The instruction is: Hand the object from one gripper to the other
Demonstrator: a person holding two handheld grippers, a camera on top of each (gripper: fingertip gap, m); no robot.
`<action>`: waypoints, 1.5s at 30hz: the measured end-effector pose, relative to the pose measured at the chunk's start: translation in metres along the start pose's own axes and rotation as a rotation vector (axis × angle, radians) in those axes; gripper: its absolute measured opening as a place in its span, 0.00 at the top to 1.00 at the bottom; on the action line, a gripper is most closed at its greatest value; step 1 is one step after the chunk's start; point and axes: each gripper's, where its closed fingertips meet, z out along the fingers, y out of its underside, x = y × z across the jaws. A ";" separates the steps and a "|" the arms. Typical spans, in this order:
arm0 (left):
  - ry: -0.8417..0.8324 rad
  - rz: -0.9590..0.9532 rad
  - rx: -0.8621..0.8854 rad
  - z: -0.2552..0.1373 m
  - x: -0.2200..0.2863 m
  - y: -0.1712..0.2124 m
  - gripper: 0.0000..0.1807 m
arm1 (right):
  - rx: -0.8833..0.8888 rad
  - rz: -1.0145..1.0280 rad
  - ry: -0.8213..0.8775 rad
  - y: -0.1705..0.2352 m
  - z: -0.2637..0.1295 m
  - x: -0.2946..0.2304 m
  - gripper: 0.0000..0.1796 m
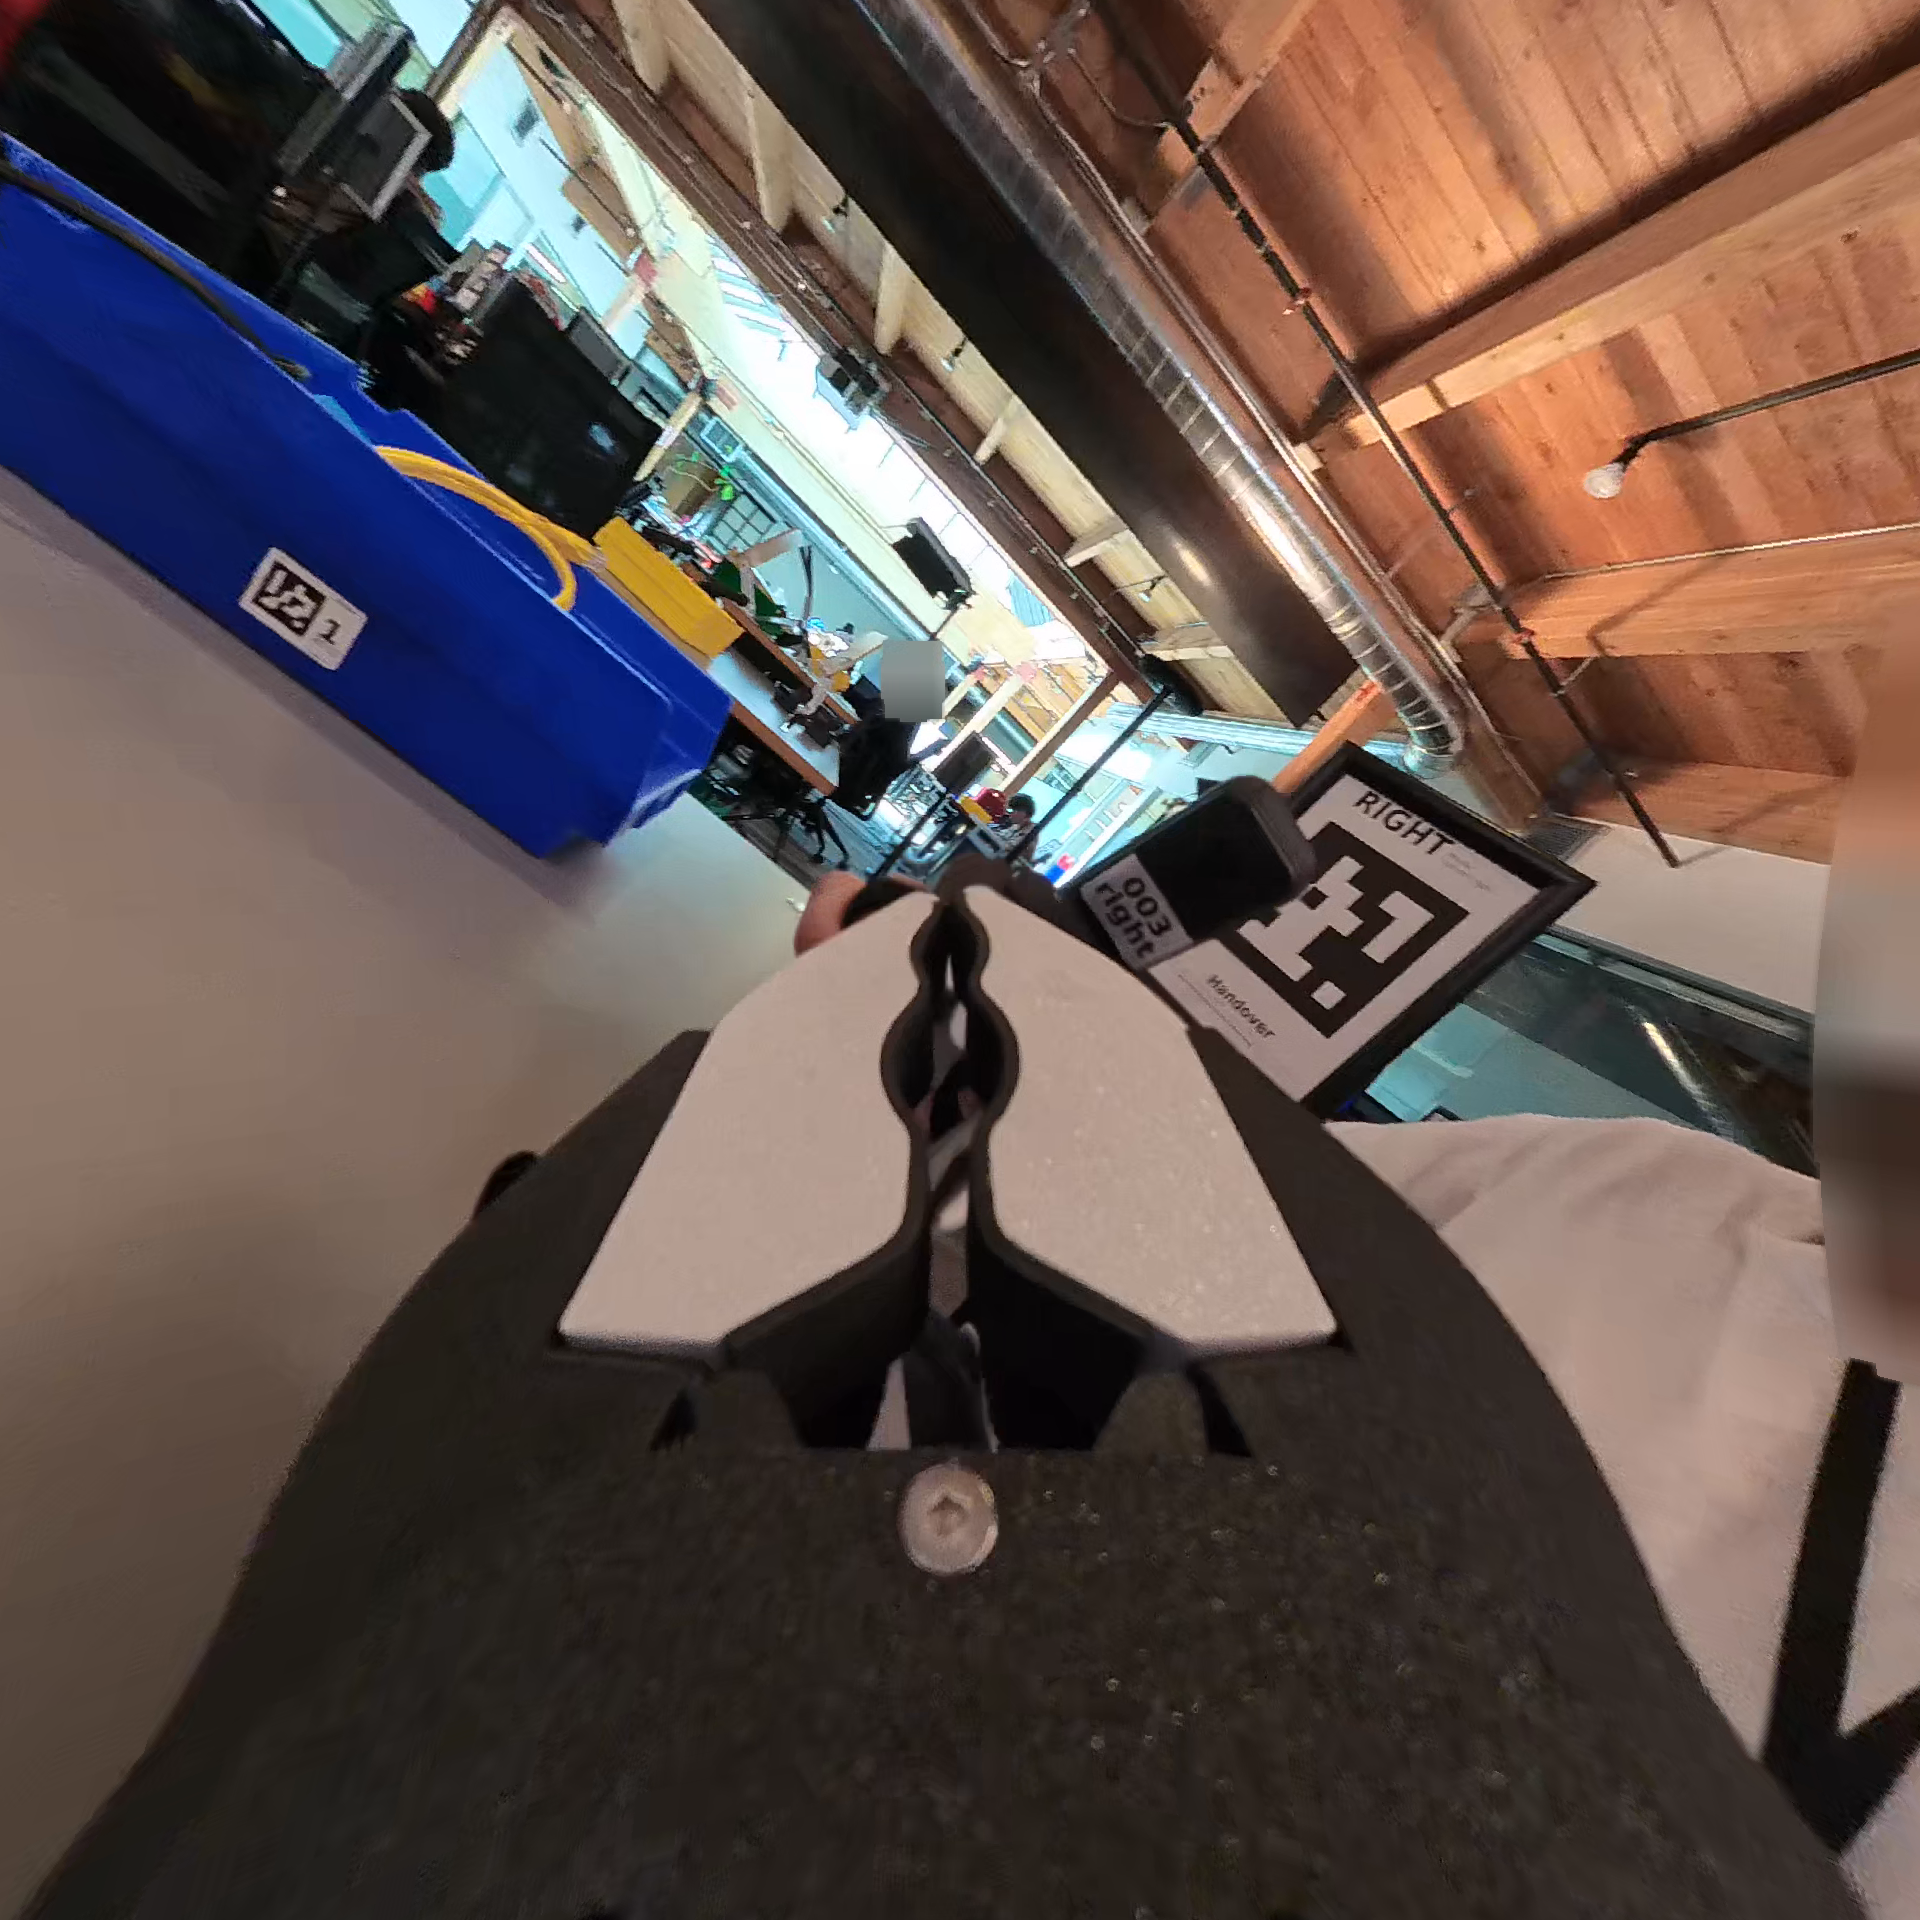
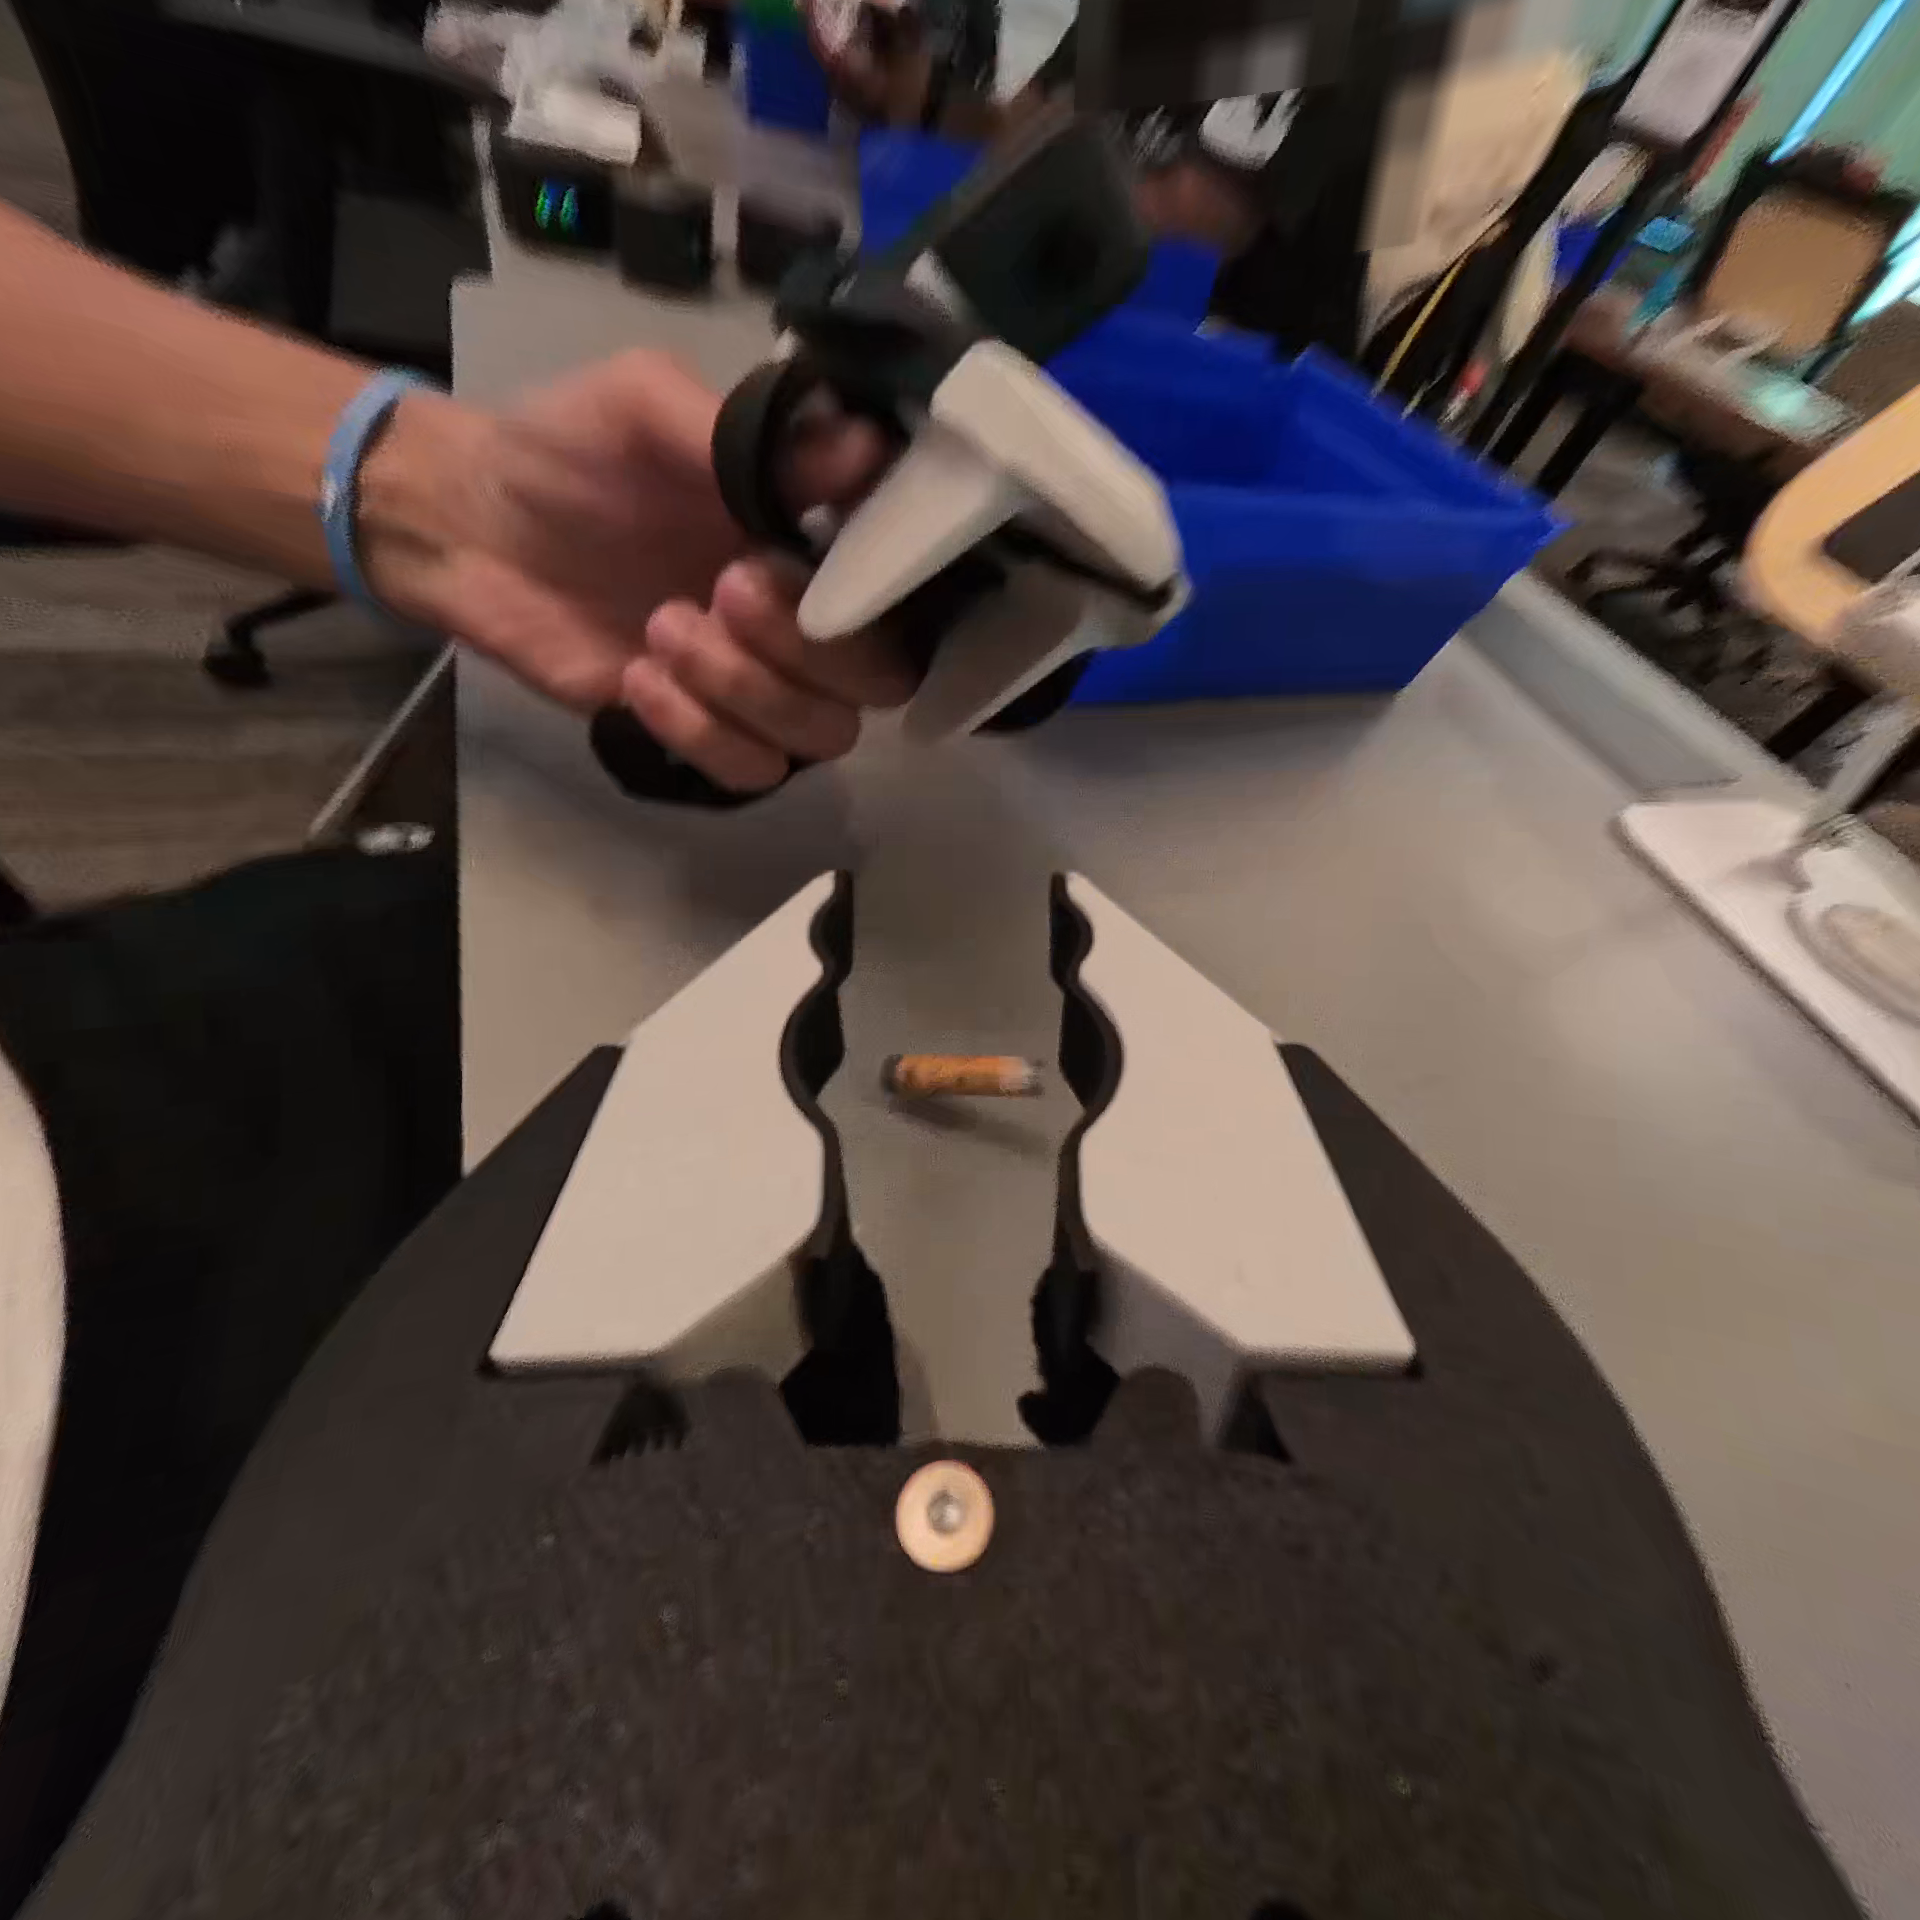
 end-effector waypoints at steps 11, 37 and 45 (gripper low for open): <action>-0.189 0.222 -0.189 -0.012 -0.009 0.027 1.00 | -0.341 0.023 -0.049 0.074 -0.007 0.023 0.68; -0.744 0.602 -0.270 -0.057 -0.043 0.017 0.69 | -0.783 0.452 0.280 0.151 -0.187 0.247 0.95; -0.847 0.648 -0.290 -0.070 -0.052 -0.011 0.67 | -0.956 0.434 0.179 0.202 -0.189 0.246 0.94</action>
